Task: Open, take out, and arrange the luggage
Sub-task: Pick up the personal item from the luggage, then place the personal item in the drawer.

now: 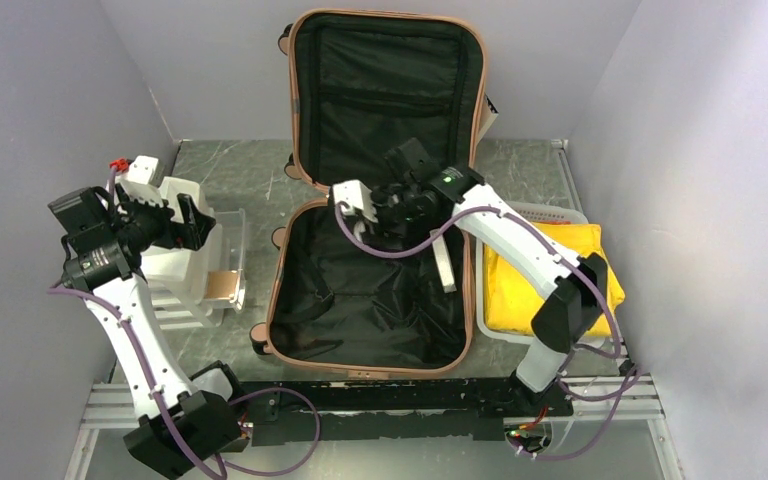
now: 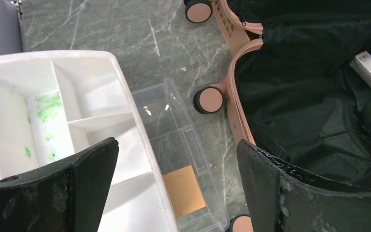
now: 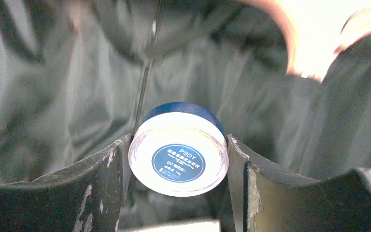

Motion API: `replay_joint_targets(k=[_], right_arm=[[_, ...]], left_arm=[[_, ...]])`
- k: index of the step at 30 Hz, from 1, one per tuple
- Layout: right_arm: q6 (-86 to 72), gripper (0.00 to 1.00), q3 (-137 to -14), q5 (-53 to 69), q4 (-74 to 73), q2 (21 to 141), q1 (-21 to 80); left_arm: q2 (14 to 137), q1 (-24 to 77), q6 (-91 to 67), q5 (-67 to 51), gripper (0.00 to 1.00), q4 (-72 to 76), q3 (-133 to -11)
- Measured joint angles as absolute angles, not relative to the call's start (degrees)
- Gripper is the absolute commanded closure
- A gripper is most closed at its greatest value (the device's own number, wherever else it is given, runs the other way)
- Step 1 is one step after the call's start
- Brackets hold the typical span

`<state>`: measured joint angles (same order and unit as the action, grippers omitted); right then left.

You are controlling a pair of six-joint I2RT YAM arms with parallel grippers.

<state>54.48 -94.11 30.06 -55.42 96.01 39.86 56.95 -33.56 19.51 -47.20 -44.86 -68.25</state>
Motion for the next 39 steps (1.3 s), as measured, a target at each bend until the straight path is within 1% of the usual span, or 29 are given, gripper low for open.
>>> replay_joint_targets(k=[3,6,8,12,18,21,26,33,39], right_arm=[[45.93,0.62,-99.04,35.22,-45.87,99.29,43.07],[36.64,0.62,-99.46,38.15,-34.15,102.54,46.22],[31.51,0.62,-101.45,39.48,-29.04,106.28,48.12],[19.73,0.63,-114.34,42.28,-19.03,119.96,51.24],[2.52,0.63,-126.26,46.19,-5.89,135.28,52.03],[-3.68,0.63,-130.54,47.22,0.1,140.88,52.01],[-7.6,0.63,-135.98,47.42,5.37,146.54,52.4],[-7.62,0.62,-137.53,46.83,7.97,149.18,54.54],[-5.82,0.6,-137.51,46.13,7.11,151.17,55.55]], left_arm=[[56.73,-33.56,19.16,-47.77,0.03,-43.9,-66.81],[56.86,-33.56,19.18,-48.21,0.03,-43.97,-66.46],[57.01,-33.56,19.38,-48.47,0.04,-44.4,-66.76],[58.28,-33.56,19.9,-48.75,0.03,-45.71,-69.25],[60.4,-33.56,19.79,-46.33,0.04,-48.1,-76.05],[60.99,-33.56,18.68,-43.97,0.04,-48.25,-78.5],[62.74,-33.56,16.95,-41.91,0.03,-48.31,-80.34],[64.58,-33.56,16.62,-40.64,0.04,-48.34,-80.71],[64.47,-33.56,16.82,-40.6,0.04,-48.31,-80.71]])
